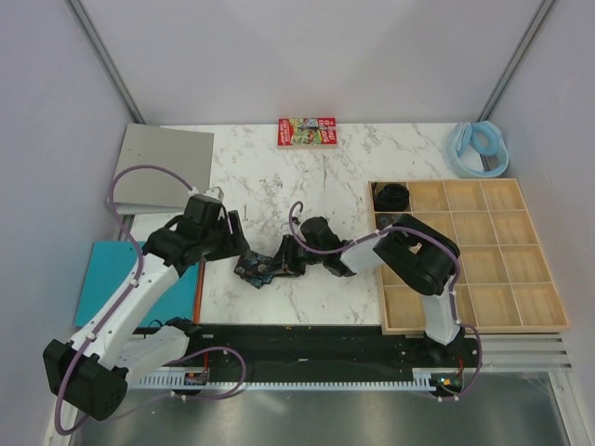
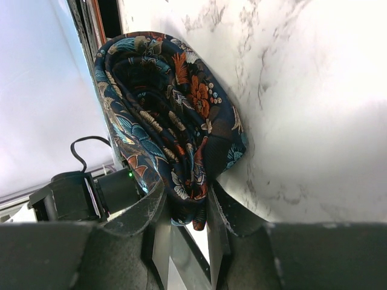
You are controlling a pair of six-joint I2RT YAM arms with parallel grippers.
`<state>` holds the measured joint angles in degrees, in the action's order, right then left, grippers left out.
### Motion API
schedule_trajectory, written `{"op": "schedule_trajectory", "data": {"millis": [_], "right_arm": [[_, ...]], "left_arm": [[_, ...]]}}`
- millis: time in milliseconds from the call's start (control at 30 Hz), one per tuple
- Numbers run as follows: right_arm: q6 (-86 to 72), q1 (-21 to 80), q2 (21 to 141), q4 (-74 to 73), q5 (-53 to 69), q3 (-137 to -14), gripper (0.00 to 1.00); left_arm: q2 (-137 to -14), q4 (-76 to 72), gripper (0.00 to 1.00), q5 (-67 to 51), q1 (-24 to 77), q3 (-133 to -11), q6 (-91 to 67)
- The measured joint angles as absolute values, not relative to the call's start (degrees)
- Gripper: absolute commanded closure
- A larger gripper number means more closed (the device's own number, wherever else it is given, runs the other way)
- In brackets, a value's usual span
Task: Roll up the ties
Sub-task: Pick up the tie at the center of the board.
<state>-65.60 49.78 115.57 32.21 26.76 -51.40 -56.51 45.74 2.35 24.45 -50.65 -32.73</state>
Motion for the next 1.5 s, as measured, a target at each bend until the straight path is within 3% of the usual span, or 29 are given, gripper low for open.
{"op": "schedule_trajectory", "data": {"millis": [1200,1500], "right_arm": [[-62.33,49.19,104.27,8.8,21.98,-57.32,1.0],[-60.1,38.7,94.63,1.98,23.55,-57.41,1.0]], "left_arm": [[-49.01,47.4,0.29,3.9,24.45,-50.61,-29.19],[-48.42,47.4,0.28,4.45,24.45,-50.59,-29.19]]}}
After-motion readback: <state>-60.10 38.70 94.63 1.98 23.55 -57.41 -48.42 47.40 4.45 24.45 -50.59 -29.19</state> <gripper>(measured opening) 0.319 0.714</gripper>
